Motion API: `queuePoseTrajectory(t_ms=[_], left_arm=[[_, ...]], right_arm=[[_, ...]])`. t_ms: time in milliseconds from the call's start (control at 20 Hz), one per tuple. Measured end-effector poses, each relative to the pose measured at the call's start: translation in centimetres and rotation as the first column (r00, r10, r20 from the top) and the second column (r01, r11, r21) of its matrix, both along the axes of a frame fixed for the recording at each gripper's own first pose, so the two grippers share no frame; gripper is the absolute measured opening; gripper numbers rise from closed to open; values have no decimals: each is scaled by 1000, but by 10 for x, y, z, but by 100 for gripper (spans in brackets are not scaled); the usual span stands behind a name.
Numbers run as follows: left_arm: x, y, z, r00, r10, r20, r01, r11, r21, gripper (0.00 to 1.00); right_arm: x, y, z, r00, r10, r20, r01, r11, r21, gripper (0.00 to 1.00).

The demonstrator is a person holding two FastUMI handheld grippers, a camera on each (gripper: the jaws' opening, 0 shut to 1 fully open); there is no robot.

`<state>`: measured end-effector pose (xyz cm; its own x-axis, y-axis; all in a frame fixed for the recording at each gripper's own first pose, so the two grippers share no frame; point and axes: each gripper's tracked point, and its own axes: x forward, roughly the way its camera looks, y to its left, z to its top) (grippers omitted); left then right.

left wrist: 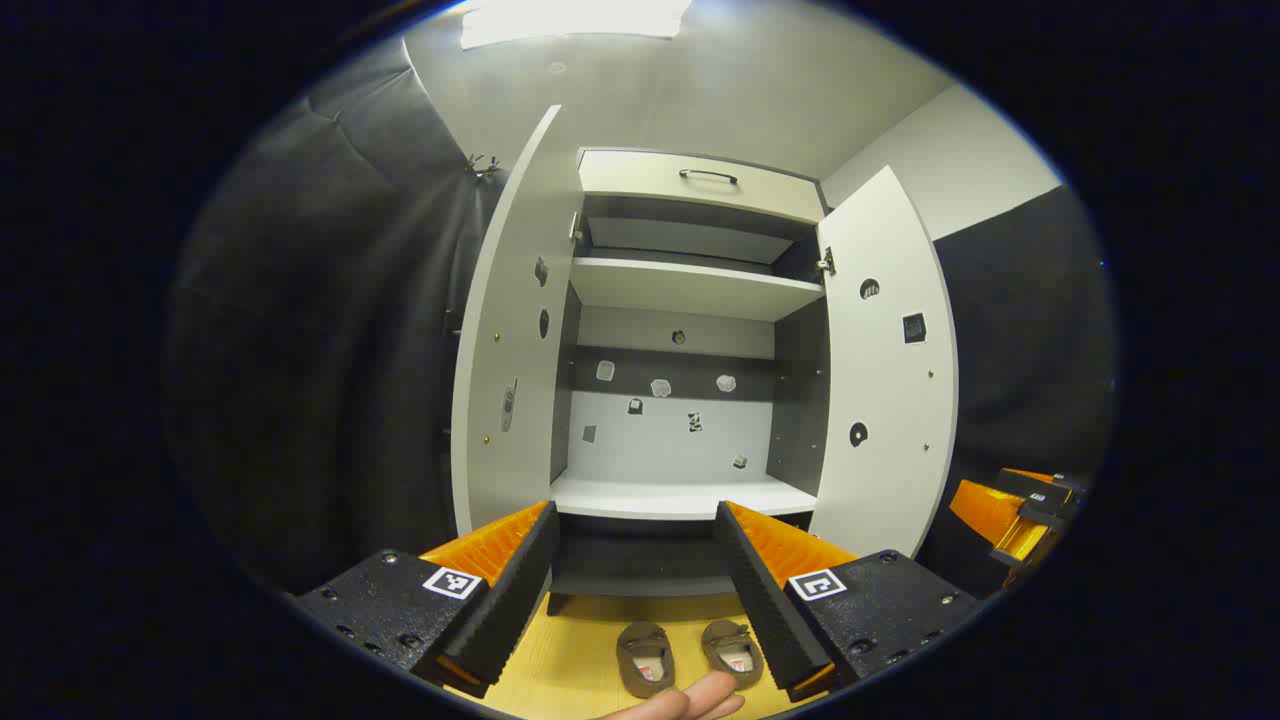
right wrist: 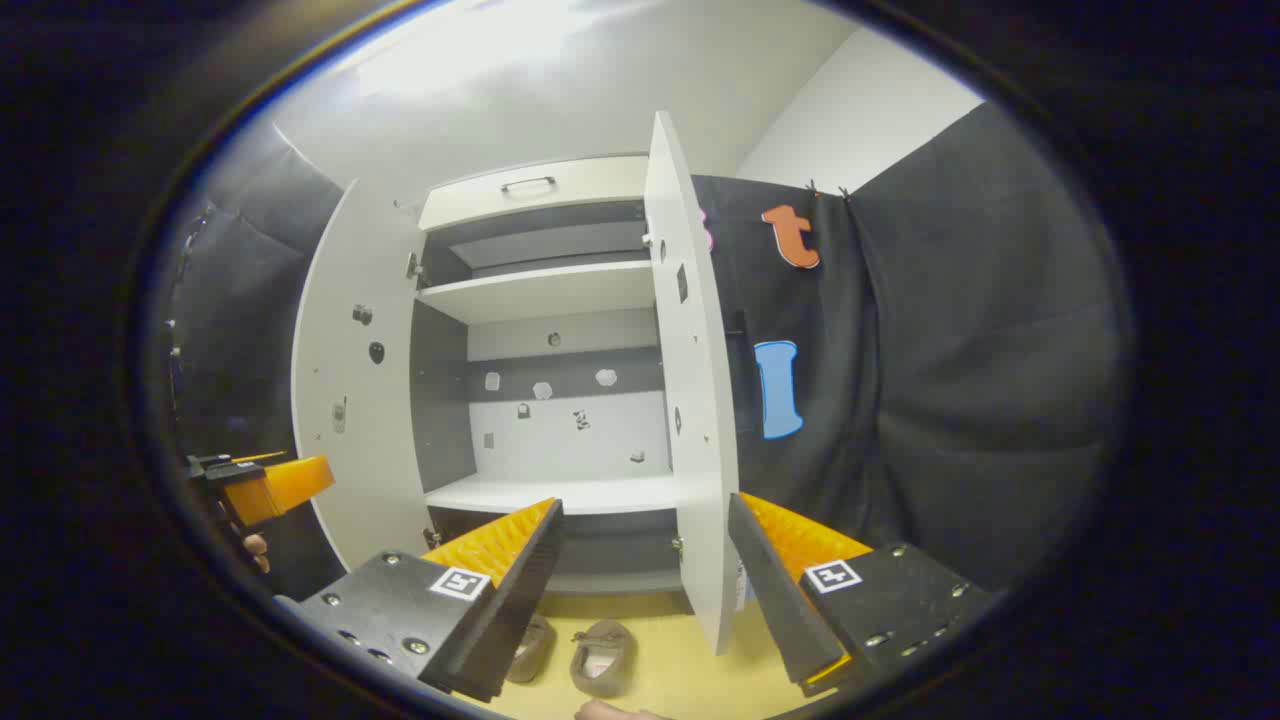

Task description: Grab one shoe with the right hand and put it into the shoe cabinet, grab the other shoe with the left hand and put it into the shoe cabinet; then close the right door with the right hand and the left door with the left hand.

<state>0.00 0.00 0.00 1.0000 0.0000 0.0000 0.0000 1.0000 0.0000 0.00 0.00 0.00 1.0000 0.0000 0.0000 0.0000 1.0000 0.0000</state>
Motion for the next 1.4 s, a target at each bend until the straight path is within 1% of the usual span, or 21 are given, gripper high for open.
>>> queuePoseTrajectory(t_ms=[50, 100, 150, 200, 350, 450, 500, 650, 950, 1050, 1200, 1250, 1350, 1400], left_arm=[[1, -1, -4, 1000, -7, -10, 7, 1000, 4, 96], [0, -3, -5, 1000, -15, -22, 16, 1000, 10, 95], [0, -3, -8, 999, -20, -33, 21, 1000, 17, 96], [0, -4, -12, 999, -25, -43, 26, 999, 20, 96], [2, -8, -23, 998, -40, -57, 42, 999, 26, 96], [3, -13, -28, 997, -45, -68, 47, 998, 29, 96], [4, -16, -27, 997, -44, -69, 46, 998, 33, 96], [6, -22, -21, 998, -35, -52, 37, 999, 38, 96], [3, -32, -13, 999, -38, -26, 40, 998, 48, 96], [2, -31, -12, 999, -40, -16, 41, 998, 52, 96], [1, -31, -15, 999, -49, -12, 50, 997, 56, 96], [2, -30, -17, 999, -51, -12, 52, 997, 60, 96], [4, -27, -23, 998, -53, -17, 54, 997, 61, 96], [6, -24, -26, 998, -51, -23, 52, 997, 57, 92]], right_arm=[[-1, 2, -3, 1000, -3, -1, 3, 1000, -6, 98], [-3, 5, -6, 1000, -1, -1, 1, 1000, -12, 98], [-3, 6, -8, 1000, -4, 1, 4, 1000, -17, 94], [-4, 3, -10, 1000, -15, 2, 15, 1000, -15, 99], [-7, -2, -13, 999, -39, 4, 39, 999, -6, 99], [-10, -5, -11, 999, -36, 10, 36, 999, -16, 100], [-10, -3, -10, 999, -31, 15, 32, 999, -20, 99], [-15, -4, -10, 1000, -15, 17, 15, 1000, -27, 99], [-25, -16, -9, 999, -33, 25, 34, 999, -22, 99], [-23, -11, -11, 999, -26, 22, 26, 999, -22, 99], [-15, -2, -25, 1000, -11, 3, 11, 999, -40, 99], [-12, 2, -31, 1000, -5, -3, 5, 999, -49, 100], [-4, 15, -49, 1000, 18, -17, -19, 998, -67, 100], [1, 20, -62, 999, 28, -33, -31, 997, -72, 99]])
